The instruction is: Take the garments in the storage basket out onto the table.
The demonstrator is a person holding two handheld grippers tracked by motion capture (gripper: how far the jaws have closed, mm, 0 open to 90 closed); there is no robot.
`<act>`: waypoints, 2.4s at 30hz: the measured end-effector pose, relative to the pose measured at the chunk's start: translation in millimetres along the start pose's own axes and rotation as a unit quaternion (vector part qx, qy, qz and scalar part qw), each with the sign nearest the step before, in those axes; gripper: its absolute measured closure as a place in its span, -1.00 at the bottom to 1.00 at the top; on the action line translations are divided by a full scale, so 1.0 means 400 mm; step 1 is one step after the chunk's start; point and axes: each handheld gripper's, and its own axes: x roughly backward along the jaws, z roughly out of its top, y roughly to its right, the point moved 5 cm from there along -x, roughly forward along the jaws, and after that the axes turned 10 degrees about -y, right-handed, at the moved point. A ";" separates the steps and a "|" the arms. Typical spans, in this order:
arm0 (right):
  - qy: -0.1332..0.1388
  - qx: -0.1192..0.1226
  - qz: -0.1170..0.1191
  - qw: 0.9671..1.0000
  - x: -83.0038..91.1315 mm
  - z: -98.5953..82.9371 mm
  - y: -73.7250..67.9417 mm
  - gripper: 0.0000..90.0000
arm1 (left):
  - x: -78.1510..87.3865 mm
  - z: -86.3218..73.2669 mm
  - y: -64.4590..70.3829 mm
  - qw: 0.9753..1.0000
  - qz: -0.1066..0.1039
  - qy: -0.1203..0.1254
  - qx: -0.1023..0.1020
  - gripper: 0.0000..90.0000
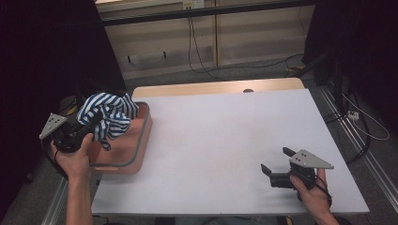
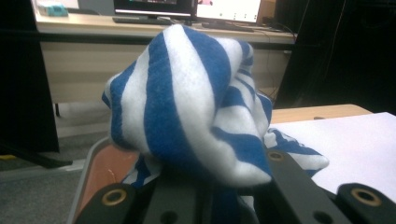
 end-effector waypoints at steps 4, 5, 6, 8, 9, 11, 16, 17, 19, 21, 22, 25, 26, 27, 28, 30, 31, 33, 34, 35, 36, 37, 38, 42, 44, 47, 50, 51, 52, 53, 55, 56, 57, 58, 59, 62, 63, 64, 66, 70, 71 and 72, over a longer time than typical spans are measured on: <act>0.001 0.000 0.001 1.000 0.002 0.000 -0.001 -0.96 | 0.009 0.006 0.001 1.000 0.005 0.017 -0.003 0.84; 0.002 0.000 0.002 1.000 0.002 0.000 -0.001 -0.96 | 0.011 0.007 0.003 1.000 0.005 0.022 -0.001 0.84; 0.002 0.000 0.002 1.000 0.003 0.000 -0.001 -0.96 | 0.013 0.009 0.003 1.000 0.005 0.025 -0.004 0.84; 0.003 0.001 0.002 1.000 0.003 0.000 -0.001 -0.96 | 0.016 0.013 0.005 0.999 0.007 0.033 -0.005 0.84; 0.003 0.001 0.003 1.000 0.003 0.001 -0.001 -0.96 | 0.018 0.014 0.005 0.999 0.010 0.037 -0.007 0.84; 0.003 0.001 0.003 1.000 0.003 0.001 -0.002 -0.96 | 0.023 0.017 0.005 0.999 0.011 0.043 -0.009 0.84; 0.003 0.002 0.003 1.000 0.001 0.001 -0.002 -0.96 | 0.031 0.023 0.005 0.998 0.013 0.054 -0.011 0.84; 0.002 0.001 0.003 1.000 0.001 0.001 -0.002 -0.96 | 0.033 0.024 0.006 0.998 0.014 0.057 -0.011 0.84; 0.002 0.003 0.002 1.000 0.002 0.002 -0.003 -0.96 | 0.039 0.027 0.007 0.997 0.013 0.069 -0.009 0.84; 0.002 0.002 0.002 1.000 0.002 0.002 -0.002 -0.96 | 0.049 0.034 0.010 0.996 0.013 0.084 -0.009 0.84; 0.003 0.002 0.002 1.000 0.002 0.001 -0.002 -0.96 | 0.052 0.036 0.011 0.996 0.014 0.085 -0.013 0.84; 0.002 0.002 0.003 1.000 0.002 0.002 -0.002 -0.96 | 0.059 0.042 0.015 0.996 0.012 0.092 -0.014 0.84; 0.002 0.003 0.003 1.000 0.001 0.002 -0.002 -0.96 | 0.061 0.043 0.016 0.995 0.013 0.094 -0.013 0.84; 0.002 0.003 0.003 1.000 0.001 0.002 -0.003 -0.96 | 0.064 0.046 0.018 0.995 0.012 0.097 -0.014 0.84; 0.003 0.003 0.003 1.000 0.002 0.002 -0.003 -0.96 | 0.067 0.047 0.019 0.995 0.012 0.096 -0.015 0.84; 0.003 0.002 0.003 1.000 0.002 0.002 -0.003 -0.96 | 0.073 0.052 0.021 0.995 0.014 0.102 -0.016 0.84; 0.003 0.002 0.003 1.000 0.002 0.002 -0.002 -0.96 | 0.077 0.054 0.022 0.995 0.016 0.101 -0.017 0.84; 0.004 0.002 0.003 1.000 0.002 0.002 -0.002 -0.96 | 0.084 0.058 0.025 0.995 0.019 0.101 -0.017 0.84; 0.004 0.003 0.003 1.000 0.002 0.002 -0.003 -0.96 | 0.086 0.059 0.026 0.994 0.019 0.104 -0.017 0.84; 0.004 0.003 0.003 1.000 0.002 0.002 -0.002 -0.96 | 0.090 0.062 0.028 0.994 0.018 0.106 -0.016 0.84; 0.004 0.003 0.003 1.000 0.002 0.002 -0.002 -0.96 | 0.094 0.066 0.030 0.994 0.017 0.109 -0.016 0.84; 0.004 0.002 0.003 1.000 0.002 0.002 -0.002 -0.96 | 0.098 0.068 0.033 0.994 0.017 0.110 -0.019 0.84; 0.004 0.002 0.003 1.000 0.002 0.002 -0.002 -0.96 | 0.102 0.071 0.036 0.993 0.016 0.113 -0.022 0.84; 0.004 0.003 0.004 1.000 0.002 0.003 -0.003 -0.96 | 0.118 0.085 0.054 0.993 0.005 0.118 -0.027 0.84; 0.004 0.003 0.005 1.000 0.001 0.003 -0.004 -0.96 | 0.125 0.092 0.063 0.992 0.002 0.122 -0.027 0.84; 0.004 0.004 0.005 1.000 0.000 0.004 -0.004 -0.96 | 0.139 0.103 0.078 0.991 -0.002 0.127 -0.030 0.84; 0.005 0.003 0.006 1.000 0.000 0.004 -0.004 -0.96 | 0.148 0.112 0.095 0.991 -0.012 0.128 -0.028 0.84; 0.005 0.004 0.006 1.000 0.000 0.004 -0.004 -0.96 | 0.150 0.114 0.101 0.991 -0.013 0.129 -0.028 0.84; 0.005 0.005 0.006 1.000 0.000 0.004 -0.005 -0.96 | 0.151 0.116 0.104 0.991 -0.015 0.130 -0.029 0.84; 0.005 0.005 0.007 1.000 0.000 0.005 -0.005 -0.96 | 0.152 0.118 0.110 0.991 -0.017 0.130 -0.031 0.84; 0.005 0.004 0.007 1.000 -0.001 0.005 -0.005 -0.96 | 0.153 0.121 0.119 0.991 -0.022 0.130 -0.030 0.84; 0.005 0.004 0.007 1.000 -0.001 0.005 -0.005 -0.96 | 0.153 0.123 0.124 0.991 -0.025 0.131 -0.030 0.84; 0.005 0.005 0.007 1.000 -0.001 0.005 -0.005 -0.96 | 0.153 0.124 0.130 0.991 -0.030 0.130 -0.029 0.84; 0.005 0.005 0.007 1.000 -0.001 0.005 -0.005 -0.96 | 0.153 0.125 0.135 0.991 -0.032 0.130 -0.029 0.84; 0.005 0.005 0.007 1.000 -0.002 0.005 -0.005 -0.96 | 0.152 0.126 0.139 0.990 -0.033 0.131 -0.029 0.84; 0.005 0.005 0.008 1.000 -0.002 0.006 -0.005 -0.96 | 0.146 0.128 0.152 0.991 -0.038 0.126 -0.035 0.84; 0.005 0.005 0.008 1.000 -0.002 0.005 -0.005 -0.96 | 0.144 0.127 0.155 0.991 -0.041 0.124 -0.036 0.84; 0.005 0.006 0.008 1.000 -0.002 0.006 -0.005 -0.96 | 0.140 0.127 0.161 0.991 -0.045 0.123 -0.036 0.84; 0.005 0.006 0.008 1.000 -0.002 0.006 -0.005 -0.96 | 0.138 0.127 0.164 0.991 -0.046 0.121 -0.037 0.84; 0.004 0.006 0.008 1.000 -0.003 0.006 -0.006 -0.96 | 0.120 0.125 0.186 0.991 -0.058 0.112 -0.044 0.84; 0.004 0.006 0.008 1.000 -0.003 0.006 -0.006 -0.96 | 0.116 0.124 0.190 0.991 -0.060 0.109 -0.047 0.84; 0.004 0.006 0.008 1.000 -0.003 0.006 -0.006 -0.96 | 0.110 0.123 0.196 0.991 -0.062 0.106 -0.048 0.84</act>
